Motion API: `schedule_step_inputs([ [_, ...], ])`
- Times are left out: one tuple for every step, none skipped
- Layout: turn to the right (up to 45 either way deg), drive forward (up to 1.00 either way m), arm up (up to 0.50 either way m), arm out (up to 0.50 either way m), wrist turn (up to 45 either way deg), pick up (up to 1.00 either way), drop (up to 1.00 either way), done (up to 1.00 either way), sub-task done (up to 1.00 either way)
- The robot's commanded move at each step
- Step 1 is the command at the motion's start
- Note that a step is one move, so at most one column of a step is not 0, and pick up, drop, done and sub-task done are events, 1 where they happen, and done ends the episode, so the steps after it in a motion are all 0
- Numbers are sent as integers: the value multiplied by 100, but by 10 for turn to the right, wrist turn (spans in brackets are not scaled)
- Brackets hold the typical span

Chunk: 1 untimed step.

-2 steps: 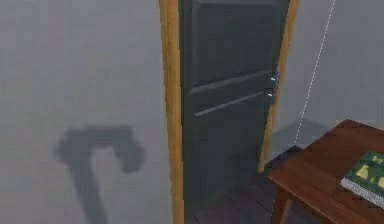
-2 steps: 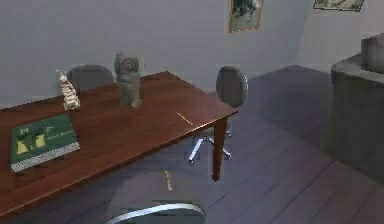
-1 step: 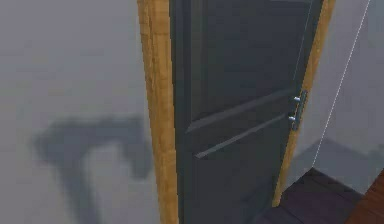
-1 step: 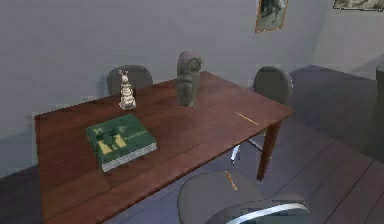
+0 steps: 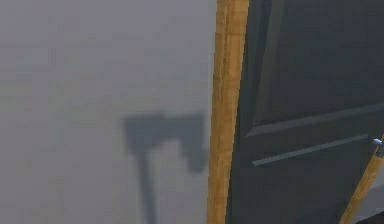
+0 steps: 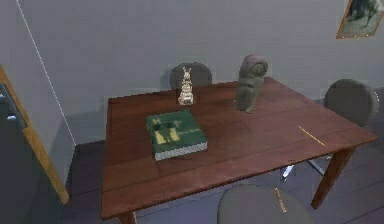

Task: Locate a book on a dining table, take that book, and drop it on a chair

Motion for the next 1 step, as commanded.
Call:
schedule_step_inputs([
  [0,0,50,0,0,0,0,0,0],
])
